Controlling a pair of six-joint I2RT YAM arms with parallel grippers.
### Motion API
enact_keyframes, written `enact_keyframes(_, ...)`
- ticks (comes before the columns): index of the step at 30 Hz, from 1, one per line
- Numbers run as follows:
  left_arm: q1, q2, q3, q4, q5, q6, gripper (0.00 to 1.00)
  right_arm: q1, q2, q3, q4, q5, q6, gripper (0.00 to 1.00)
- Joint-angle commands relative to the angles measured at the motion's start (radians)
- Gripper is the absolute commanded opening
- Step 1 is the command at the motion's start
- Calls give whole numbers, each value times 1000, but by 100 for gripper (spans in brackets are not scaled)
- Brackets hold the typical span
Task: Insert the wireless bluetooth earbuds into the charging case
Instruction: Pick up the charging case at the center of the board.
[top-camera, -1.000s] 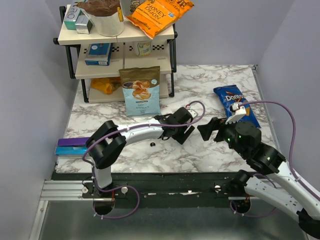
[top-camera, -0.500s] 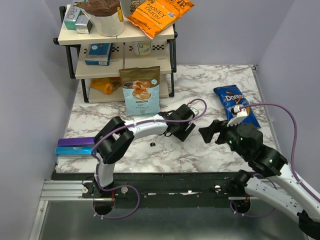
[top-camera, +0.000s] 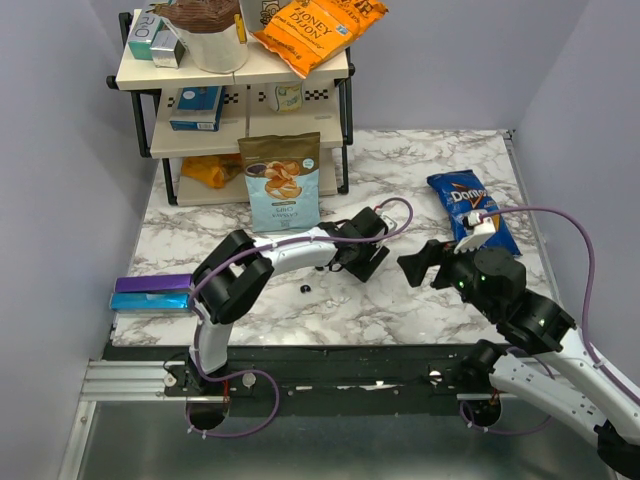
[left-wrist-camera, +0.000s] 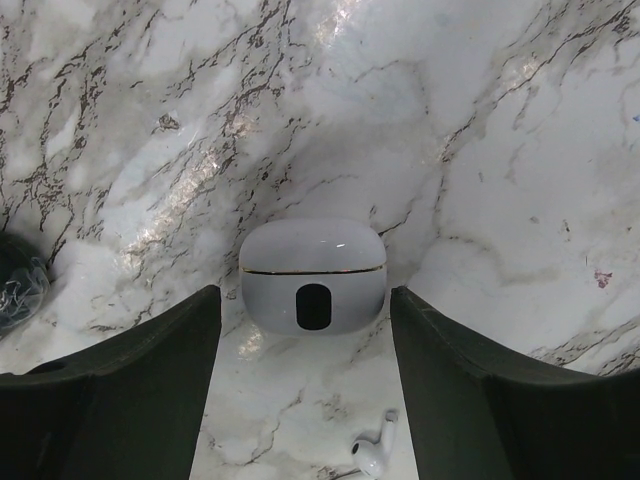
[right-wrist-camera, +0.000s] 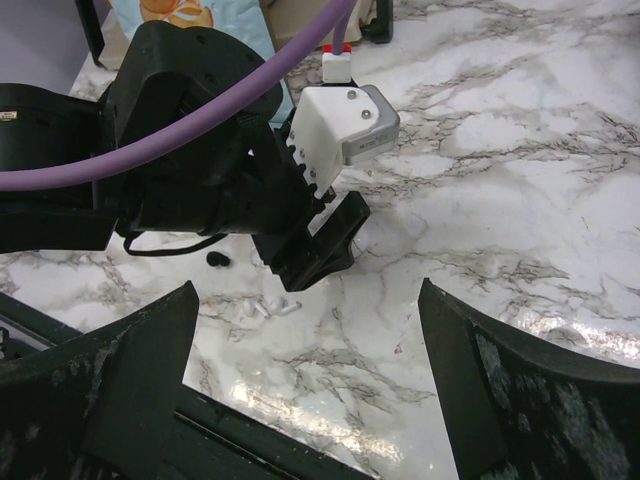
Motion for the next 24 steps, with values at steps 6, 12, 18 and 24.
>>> enact_keyframes(6,8,40,21,-7,39,19,74,4,-15,-23,-46,-3,13,100)
enact_keyframes(12,8,51,27,-4,38,21,74,4,-16,-31,-46,-3,18,100)
enact_keyframes(18,10,63,33,-9,39,25,74,4,-26,-42,-47,-1,21,100)
enact_keyframes(24,10,63,23,-16,39,31,68,4,-33,-48,-52,0,24,100)
